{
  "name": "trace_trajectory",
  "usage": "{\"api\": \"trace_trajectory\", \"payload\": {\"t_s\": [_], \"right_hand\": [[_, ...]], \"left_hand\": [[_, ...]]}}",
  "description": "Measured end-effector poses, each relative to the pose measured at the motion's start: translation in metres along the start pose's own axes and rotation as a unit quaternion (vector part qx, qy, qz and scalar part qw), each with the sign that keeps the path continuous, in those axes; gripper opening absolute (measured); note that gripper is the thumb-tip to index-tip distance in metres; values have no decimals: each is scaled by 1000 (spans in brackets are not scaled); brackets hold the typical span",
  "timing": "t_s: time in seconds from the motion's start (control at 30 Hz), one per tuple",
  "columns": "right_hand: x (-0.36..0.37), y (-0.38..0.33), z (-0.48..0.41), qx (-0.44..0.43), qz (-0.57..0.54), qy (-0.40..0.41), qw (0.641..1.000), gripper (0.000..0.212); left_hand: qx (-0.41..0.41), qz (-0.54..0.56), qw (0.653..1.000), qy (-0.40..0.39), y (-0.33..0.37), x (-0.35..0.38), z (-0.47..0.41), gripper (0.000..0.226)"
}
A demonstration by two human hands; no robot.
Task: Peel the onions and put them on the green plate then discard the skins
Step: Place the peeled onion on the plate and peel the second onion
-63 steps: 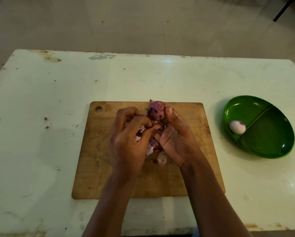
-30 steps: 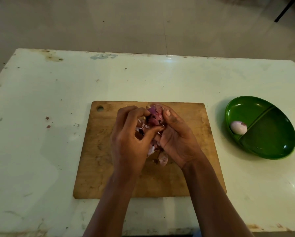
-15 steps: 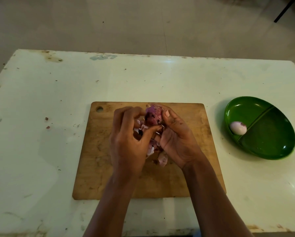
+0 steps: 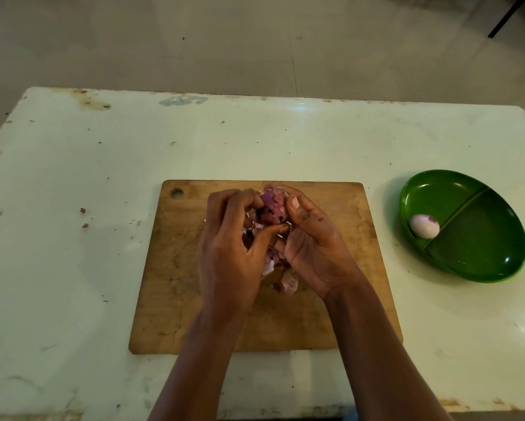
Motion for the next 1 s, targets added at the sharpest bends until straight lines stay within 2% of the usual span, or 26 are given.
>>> {"api": "trace_trajectory", "payload": {"t_s": [0.33,0.5,0.73,0.9,1.0], "right_hand": [[1,1,0,-3,3,0,1000,58],[0,0,-1,1,-25,10,1000,62],[2,-1,2,0,-18,8,1000,55],[1,0,1,2,-8,9,1000,63],[2,0,1,0,0,2,1000,59]], "left_hand": [[15,-24,1000,2,1,-2,2,34],[40,-23,999,15,7,-3,3,15],[8,-7,1000,26,3,-6,-2,37],[6,5,1000,6,0,-2,-2,35],[5,6,1000,0,1,-2,-2,34]]}}
Point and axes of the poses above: each hand's wrist, its own z-axis away from the middle knuckle, its own x-axis out of the palm, y = z × x, the point moved 8 cm from there along -z, towards the middle knuckle, and after that the axes turned 7 degrees about y, right-handed, at the moved point
